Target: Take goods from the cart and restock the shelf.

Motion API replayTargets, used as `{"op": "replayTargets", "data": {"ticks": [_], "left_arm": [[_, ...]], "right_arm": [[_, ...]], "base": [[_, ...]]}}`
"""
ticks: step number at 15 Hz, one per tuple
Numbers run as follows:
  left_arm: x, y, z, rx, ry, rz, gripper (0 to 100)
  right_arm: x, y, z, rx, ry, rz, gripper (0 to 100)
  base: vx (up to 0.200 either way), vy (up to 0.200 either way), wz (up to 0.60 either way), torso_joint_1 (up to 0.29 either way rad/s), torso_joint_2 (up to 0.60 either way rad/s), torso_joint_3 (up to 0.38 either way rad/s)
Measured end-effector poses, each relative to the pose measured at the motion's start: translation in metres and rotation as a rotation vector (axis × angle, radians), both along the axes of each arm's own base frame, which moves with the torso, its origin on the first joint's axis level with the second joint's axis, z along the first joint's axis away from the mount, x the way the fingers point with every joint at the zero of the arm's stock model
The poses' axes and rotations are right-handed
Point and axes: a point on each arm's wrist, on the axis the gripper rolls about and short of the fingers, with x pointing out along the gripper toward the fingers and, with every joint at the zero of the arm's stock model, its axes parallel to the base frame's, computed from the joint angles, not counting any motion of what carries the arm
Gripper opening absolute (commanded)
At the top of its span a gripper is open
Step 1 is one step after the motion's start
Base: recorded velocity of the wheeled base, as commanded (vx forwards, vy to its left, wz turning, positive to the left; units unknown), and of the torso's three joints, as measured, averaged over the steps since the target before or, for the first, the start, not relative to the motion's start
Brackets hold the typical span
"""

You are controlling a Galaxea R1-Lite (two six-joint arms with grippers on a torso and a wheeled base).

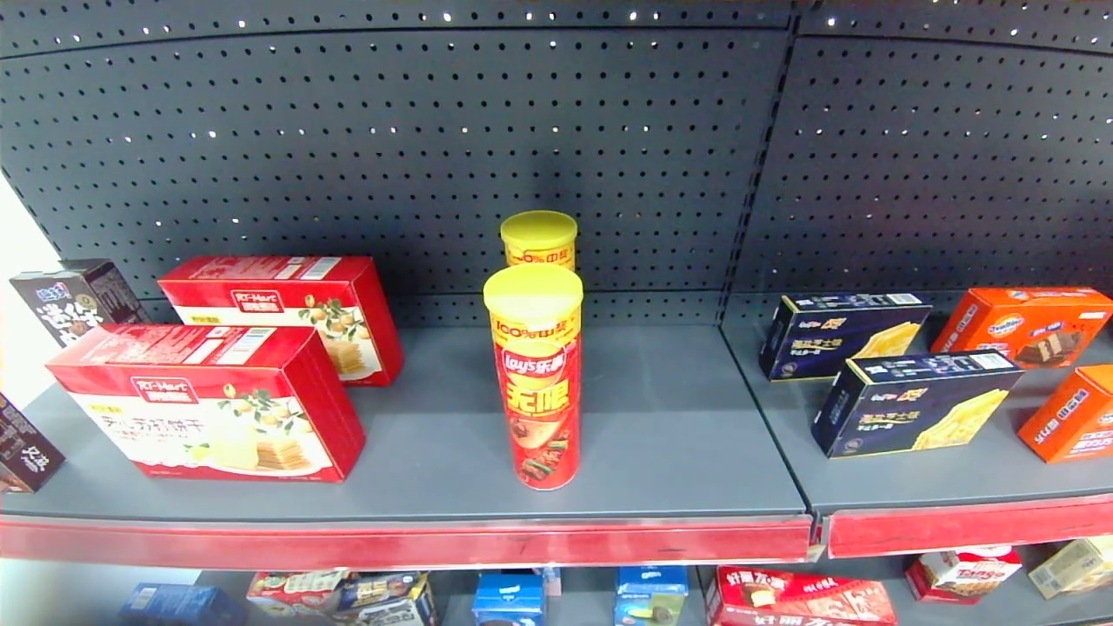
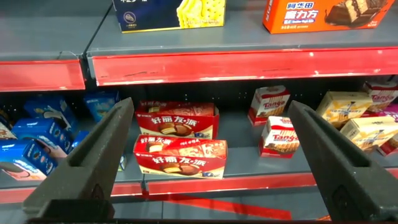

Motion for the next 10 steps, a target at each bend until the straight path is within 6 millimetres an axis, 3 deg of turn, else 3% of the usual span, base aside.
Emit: {"op": "replayTargets", "data": {"ticks": [10], "left_arm": [[-0.0003,0.0000,0.0001,0.000,-0.003,0.000,100]], "right_arm": [[0.0000,0.0000,0.0000,0.001,0.000,0.000,100]], "base": [[0.000,0.000,0.00,0.000,0.00,0.000]]}}
